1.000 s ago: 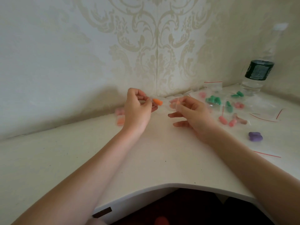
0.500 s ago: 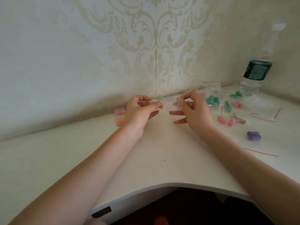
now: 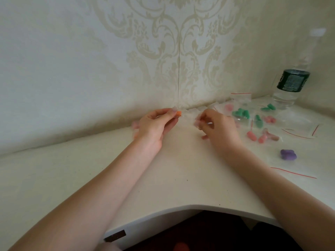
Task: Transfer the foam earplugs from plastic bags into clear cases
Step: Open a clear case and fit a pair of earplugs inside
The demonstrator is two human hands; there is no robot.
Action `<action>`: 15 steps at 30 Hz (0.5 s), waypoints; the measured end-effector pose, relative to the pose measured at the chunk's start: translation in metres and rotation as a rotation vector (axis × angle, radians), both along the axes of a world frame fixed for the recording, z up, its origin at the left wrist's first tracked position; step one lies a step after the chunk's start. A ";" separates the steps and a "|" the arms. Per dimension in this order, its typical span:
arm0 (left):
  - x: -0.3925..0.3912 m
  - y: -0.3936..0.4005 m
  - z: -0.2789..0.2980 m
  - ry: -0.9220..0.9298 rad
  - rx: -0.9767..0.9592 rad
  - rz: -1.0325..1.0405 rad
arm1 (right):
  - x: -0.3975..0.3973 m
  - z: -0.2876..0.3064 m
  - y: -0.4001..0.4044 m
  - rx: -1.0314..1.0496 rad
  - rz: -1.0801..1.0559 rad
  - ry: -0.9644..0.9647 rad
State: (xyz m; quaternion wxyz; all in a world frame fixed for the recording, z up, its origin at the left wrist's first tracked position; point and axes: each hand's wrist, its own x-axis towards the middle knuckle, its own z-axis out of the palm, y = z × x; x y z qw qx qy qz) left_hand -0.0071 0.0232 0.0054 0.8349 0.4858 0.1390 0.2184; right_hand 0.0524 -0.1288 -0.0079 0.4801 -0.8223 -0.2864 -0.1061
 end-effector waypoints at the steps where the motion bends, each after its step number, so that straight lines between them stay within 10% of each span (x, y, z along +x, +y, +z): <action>1: -0.001 0.001 0.000 0.020 0.025 0.015 | 0.000 0.002 -0.001 0.007 -0.012 -0.002; 15: 0.001 -0.003 0.000 0.031 0.027 -0.020 | -0.014 0.018 -0.003 0.384 -0.114 0.038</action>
